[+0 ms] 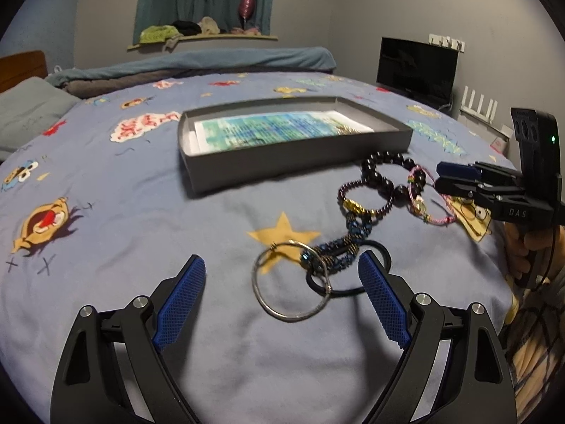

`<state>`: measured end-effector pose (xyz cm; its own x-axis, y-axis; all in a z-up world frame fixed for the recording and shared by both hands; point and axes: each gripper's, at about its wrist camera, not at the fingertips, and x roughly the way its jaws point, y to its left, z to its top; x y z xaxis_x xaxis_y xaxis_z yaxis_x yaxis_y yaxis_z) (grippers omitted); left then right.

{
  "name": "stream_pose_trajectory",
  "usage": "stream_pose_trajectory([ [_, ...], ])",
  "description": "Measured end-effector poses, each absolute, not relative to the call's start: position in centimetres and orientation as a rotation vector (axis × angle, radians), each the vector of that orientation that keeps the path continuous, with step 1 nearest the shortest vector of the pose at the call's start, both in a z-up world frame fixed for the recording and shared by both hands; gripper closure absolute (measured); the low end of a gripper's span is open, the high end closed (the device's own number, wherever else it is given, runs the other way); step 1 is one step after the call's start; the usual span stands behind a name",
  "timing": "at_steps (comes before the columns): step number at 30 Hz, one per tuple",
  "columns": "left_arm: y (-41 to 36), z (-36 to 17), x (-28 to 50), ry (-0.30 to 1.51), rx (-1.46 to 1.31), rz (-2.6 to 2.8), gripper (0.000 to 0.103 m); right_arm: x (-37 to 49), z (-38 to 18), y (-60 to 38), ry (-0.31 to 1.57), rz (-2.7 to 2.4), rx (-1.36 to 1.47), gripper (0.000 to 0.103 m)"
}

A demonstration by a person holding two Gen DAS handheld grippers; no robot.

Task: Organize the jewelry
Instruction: 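Grasp the pink string bracelet with the right tool while the left tool grasps another silver hoop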

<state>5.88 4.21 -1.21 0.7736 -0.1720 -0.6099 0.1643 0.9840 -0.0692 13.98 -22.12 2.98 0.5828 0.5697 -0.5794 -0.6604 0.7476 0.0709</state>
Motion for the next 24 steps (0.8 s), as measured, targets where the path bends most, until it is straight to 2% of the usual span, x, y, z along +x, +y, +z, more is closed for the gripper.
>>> stream_pose_trajectory([
  [3,3.7,-1.8,6.1,0.690,0.005,-0.187,0.018,14.0,2.8,-21.9,0.627,0.723,-0.165,0.052],
  [8,4.2,-2.0,6.3,0.704,-0.026,-0.189,0.022,14.2,2.2,-21.6,0.657,0.715,-0.174,0.067],
  [11,4.4,-2.2,6.4,0.713,-0.044,-0.191,0.027,14.4,2.1,-21.5,0.667,0.713,-0.173,0.076],
  [13,4.4,-2.3,6.4,0.716,-0.048,-0.195,0.039,14.3,2.0,-21.4,0.670,0.710,-0.180,0.091],
  [15,4.5,-2.3,6.3,0.718,-0.049,-0.192,0.045,14.2,2.0,-21.4,0.667,0.714,-0.188,0.097],
  [17,4.6,-2.2,6.2,0.711,-0.048,-0.188,0.053,14.0,2.2,-21.4,0.657,0.714,-0.192,0.098],
  [24,4.8,-1.1,5.4,0.649,-0.044,-0.175,0.053,13.6,3.5,-22.0,0.589,0.719,-0.171,0.098],
])
